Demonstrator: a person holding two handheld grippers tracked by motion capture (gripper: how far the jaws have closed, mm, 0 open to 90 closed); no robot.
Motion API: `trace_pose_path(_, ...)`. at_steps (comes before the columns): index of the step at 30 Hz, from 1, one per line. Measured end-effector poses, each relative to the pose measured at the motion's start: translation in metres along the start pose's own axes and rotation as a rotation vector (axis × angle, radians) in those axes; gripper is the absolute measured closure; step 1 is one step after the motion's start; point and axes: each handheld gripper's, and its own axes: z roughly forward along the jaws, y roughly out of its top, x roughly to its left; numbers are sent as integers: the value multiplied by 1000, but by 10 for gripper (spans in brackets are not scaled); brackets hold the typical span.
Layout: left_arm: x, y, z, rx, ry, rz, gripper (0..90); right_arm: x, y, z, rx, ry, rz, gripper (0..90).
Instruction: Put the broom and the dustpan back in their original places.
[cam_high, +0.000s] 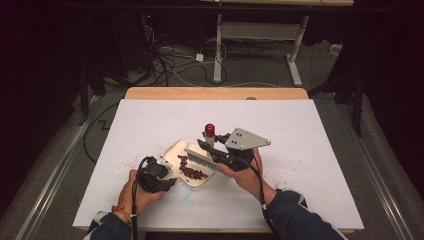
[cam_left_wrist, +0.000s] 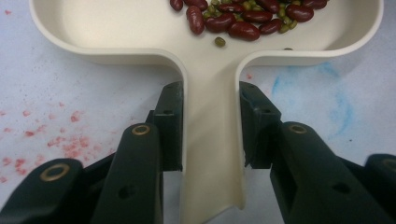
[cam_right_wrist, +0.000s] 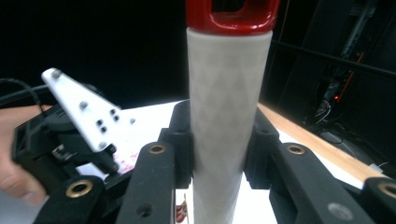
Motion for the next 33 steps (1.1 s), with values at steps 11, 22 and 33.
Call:
trace_pose_path(11, -1, -1, 0, -6, -2, -12, 638, -8, 1, 46, 6, -47, -84, 694)
trace_pose_path(22, 0, -1, -1, -19, -11, -19, 637, 15, -5, 58, 24, 32, -96, 693)
trace_pose_path(33, -2, -3, -2, -36, -1, -24, 636, 25, -3, 42, 1, 69, -25, 693)
